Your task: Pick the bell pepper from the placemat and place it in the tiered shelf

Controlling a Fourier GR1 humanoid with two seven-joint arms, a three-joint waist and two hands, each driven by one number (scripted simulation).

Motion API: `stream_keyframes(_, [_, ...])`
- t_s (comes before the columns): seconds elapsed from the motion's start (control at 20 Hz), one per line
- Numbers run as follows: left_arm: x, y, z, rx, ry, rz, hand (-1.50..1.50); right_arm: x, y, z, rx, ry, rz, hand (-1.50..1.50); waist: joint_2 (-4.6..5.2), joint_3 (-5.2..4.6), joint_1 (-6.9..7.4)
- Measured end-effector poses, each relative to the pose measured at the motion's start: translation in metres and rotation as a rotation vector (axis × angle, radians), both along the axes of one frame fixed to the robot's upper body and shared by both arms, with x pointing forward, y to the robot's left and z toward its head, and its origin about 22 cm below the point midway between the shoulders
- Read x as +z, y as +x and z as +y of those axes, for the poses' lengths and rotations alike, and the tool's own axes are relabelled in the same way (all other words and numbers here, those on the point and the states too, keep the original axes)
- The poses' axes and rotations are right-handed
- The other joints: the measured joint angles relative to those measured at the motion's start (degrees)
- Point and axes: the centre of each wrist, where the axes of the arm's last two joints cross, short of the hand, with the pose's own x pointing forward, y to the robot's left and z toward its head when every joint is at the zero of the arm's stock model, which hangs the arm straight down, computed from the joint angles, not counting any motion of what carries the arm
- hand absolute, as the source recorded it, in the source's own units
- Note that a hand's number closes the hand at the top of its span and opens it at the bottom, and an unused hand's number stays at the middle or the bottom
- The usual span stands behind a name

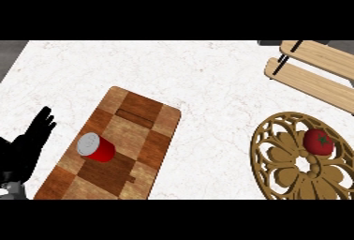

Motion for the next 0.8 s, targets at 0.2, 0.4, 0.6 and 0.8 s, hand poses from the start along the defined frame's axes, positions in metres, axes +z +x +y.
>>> stream_keyframes(0.2, [0.001,0.000,-0.002,-0.003,-0.001,0.000,0.00,0.021,0.005,-0.012,-0.080,-0.087,0.015,1.50,0.05,0.01,0.14])
stream_keyframes(0.4, [0.001,0.004,-0.001,-0.002,-0.008,-0.001,0.00,0.040,0.016,-0.025,-0.132,-0.132,0.052,1.50,0.12,0.01,0.20])
stream_keyframes(0.6, [-0.007,0.001,-0.003,-0.009,-0.009,-0.004,0.00,0.049,0.031,-0.027,-0.165,-0.157,0.083,1.50,0.18,0.01,0.41])
stream_keyframes(0.8, [-0.006,0.002,-0.008,-0.013,-0.012,-0.003,0.00,0.053,0.050,-0.036,-0.219,-0.171,0.105,1.50,0.23,0.04,0.58])
